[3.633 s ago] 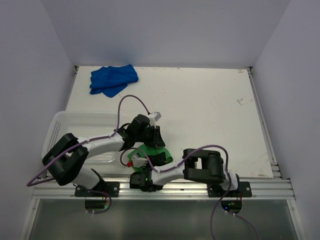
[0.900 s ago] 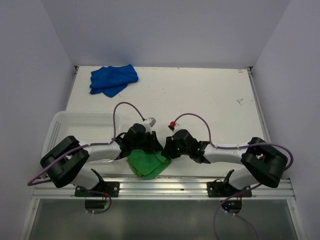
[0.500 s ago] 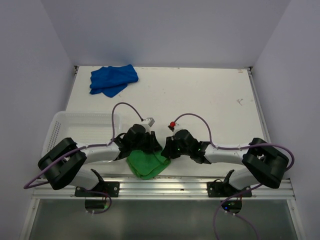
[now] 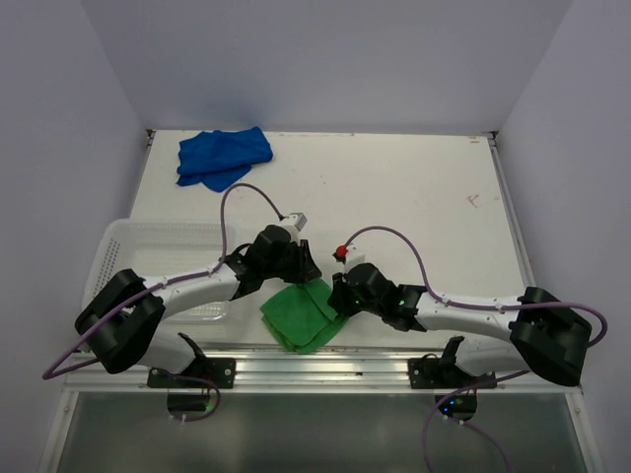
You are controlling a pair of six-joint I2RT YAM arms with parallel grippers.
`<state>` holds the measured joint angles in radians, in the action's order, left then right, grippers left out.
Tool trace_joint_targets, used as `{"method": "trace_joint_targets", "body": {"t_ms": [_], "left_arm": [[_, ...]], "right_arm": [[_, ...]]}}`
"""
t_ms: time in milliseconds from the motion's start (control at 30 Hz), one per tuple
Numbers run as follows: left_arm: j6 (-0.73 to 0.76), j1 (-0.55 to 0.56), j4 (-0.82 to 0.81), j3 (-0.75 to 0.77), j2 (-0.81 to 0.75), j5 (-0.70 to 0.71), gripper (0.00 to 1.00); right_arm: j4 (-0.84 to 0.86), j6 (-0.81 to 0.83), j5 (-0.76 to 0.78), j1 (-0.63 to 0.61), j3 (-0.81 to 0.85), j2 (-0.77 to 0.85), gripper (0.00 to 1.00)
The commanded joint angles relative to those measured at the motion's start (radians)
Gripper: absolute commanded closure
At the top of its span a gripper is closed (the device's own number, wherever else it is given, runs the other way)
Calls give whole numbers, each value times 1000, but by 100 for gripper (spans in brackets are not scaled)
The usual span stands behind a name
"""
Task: Roll the towels
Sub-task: Roll the towel
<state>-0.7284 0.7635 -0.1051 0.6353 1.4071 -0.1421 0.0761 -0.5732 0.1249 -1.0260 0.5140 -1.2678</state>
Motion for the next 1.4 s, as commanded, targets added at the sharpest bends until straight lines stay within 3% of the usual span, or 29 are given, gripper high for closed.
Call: {"method": "trace_joint_targets", "body": {"t_ms": [0,433,700,1000,1367], "left_arm": [[60,-44,56,76,-3,35,69],[64,-67,79,92,-26,18,68],[69,-67,88,101,-39,13,68],[81,-67,97,144,-37,1,68],[55,-17,-2,109,-54,-79,67]], "right_arm": [[-73,88,181,-35,9,22,100],[-147,115,634,-314,84,-82,100],[-259,131,881,-384,190,-225,100],[-297,202,943,-474,274,-386,100],[-394,237,967,-542,429,-570,100]]}}
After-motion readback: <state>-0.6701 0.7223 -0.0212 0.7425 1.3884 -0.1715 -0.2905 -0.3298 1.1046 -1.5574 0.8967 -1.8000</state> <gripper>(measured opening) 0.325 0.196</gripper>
